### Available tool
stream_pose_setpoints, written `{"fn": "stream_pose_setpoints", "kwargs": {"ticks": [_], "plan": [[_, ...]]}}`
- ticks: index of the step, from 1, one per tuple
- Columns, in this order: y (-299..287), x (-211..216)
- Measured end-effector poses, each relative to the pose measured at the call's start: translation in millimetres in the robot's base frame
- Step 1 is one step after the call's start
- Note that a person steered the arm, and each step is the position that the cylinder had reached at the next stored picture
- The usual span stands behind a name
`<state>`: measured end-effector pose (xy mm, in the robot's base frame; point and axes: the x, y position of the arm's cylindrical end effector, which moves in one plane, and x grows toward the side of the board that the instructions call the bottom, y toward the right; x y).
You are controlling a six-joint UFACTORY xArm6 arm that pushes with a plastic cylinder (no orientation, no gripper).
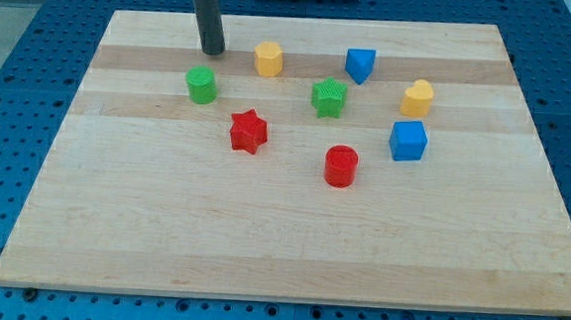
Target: Slide your arm towards the bottom right
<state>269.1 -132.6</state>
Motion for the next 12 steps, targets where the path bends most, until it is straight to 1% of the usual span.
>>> {"fn": "stream_pose_setpoints", "kwargs": {"ticks": [6, 7, 8, 10, 12], "plan": [[0, 1], [8, 9], [8, 49], [0, 73], [-24, 123]]}}
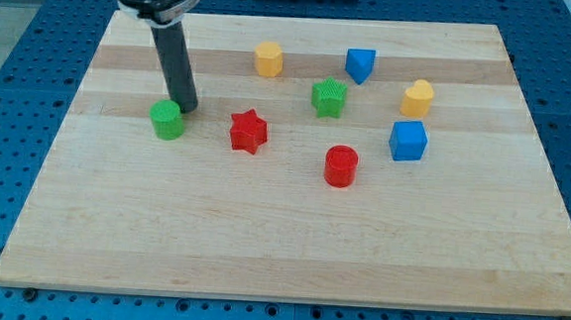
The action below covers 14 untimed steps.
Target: Slide your arm towards the bottom right
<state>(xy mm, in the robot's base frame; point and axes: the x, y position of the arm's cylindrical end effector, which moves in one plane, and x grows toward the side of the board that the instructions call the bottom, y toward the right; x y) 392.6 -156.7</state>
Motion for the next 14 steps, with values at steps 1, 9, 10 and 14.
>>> {"fn": "stream_pose_setpoints", "kwargs": {"ticks": [1, 9, 10, 14], "plan": [[-13, 18], [-67, 112], [-16, 63], [110, -10]]}}
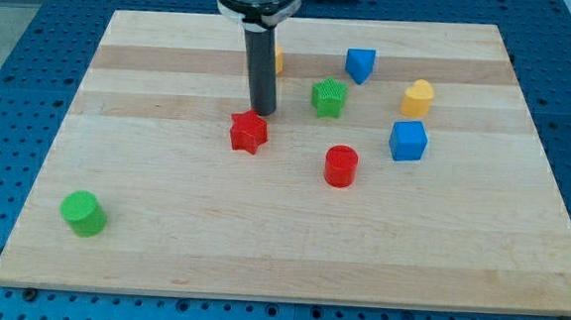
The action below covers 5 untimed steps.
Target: Slide your arm towards the bottom right
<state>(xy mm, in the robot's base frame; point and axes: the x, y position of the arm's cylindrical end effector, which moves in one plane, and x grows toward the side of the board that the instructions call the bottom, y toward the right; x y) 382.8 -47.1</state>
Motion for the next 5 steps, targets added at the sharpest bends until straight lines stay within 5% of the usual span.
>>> {"fn": "stream_pose_setpoints", "kwargs": {"ticks": [2, 5], "plan": [[49, 0], [-11, 39]]}}
